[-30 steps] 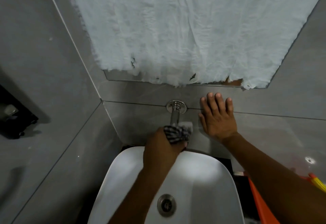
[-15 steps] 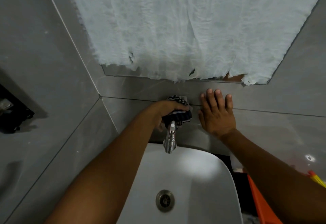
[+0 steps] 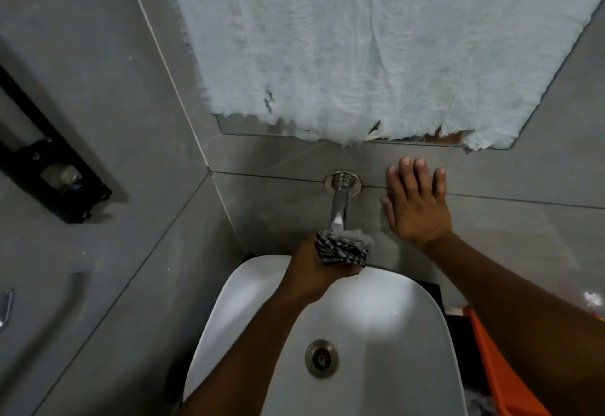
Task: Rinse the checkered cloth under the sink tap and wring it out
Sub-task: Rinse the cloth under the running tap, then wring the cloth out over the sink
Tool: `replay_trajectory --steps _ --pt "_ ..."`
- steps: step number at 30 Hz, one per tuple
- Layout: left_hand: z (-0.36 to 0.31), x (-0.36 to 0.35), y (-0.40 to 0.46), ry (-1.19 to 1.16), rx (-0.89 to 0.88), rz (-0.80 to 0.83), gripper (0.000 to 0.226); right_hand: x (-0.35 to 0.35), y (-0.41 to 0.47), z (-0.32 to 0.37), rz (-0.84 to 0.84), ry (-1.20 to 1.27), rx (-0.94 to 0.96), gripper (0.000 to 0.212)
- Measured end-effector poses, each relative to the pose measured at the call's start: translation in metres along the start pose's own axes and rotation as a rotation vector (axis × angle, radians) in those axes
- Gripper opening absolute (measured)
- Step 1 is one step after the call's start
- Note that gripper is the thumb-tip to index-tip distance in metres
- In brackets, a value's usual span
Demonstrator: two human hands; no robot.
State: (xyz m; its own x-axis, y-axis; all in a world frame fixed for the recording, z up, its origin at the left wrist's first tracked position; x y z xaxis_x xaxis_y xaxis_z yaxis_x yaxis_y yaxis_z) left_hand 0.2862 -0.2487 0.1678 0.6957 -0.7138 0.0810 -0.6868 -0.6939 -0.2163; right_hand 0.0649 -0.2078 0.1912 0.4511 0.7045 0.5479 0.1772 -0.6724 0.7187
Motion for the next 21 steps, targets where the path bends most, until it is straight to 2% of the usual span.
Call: replay_trajectory --steps 3,6,9,11,13,15,16,18,21 --pt "-0.001 0.002 0.000 0.099 -0.026 0.053 0.050 0.000 -0.001 0.001 0.047 0.009 -0.021 0.075" --pt "-0.002 0.003 -0.001 0.166 -0.017 0.041 0.051 0.007 0.001 0.007 0.124 0.059 -0.078 0.073" --pt "0.014 0.005 -0.008 0.202 0.100 -0.011 0.048 0.025 0.005 0.025 0.247 0.205 -0.225 0.072" --pt "0.038 0.003 -0.018 0.358 0.202 -0.046 0.048 0.038 -0.004 0.048 0.333 0.430 -0.380 0.062" --pt "0.060 -0.004 -0.031 0.471 0.256 -0.068 0.052 0.045 -0.029 0.078 0.436 0.915 -0.675 0.059" --pt "0.070 -0.012 -0.038 0.341 0.298 -0.074 0.050 0.057 -0.060 0.109 0.593 1.376 -1.074 0.059" --pt "0.071 -0.016 -0.039 0.219 0.303 -0.065 0.049 0.064 -0.075 0.120 0.687 1.533 -1.190 0.056" --pt "0.063 -0.029 -0.037 -0.001 0.290 -0.009 0.037 0.077 -0.099 0.125 0.737 1.703 -1.196 0.053" --pt "0.055 -0.048 -0.029 -0.402 0.435 0.091 0.011 0.095 -0.123 0.101 0.578 1.727 -1.246 0.059"
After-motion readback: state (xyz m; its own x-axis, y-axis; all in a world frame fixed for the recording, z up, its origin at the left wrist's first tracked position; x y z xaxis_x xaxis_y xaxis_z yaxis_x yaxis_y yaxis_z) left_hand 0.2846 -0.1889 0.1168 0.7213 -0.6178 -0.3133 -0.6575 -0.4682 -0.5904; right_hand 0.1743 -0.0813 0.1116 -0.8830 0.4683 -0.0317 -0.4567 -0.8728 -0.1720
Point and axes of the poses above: each hand's wrist, its own y-axis towards the middle knuckle, its own x-axis out of the back of the hand, z = x × y, the point moved 5 cm from there along y, towards the middle knuckle, and after that the axes turned 10 degrees about x, right-handed, at the moved point
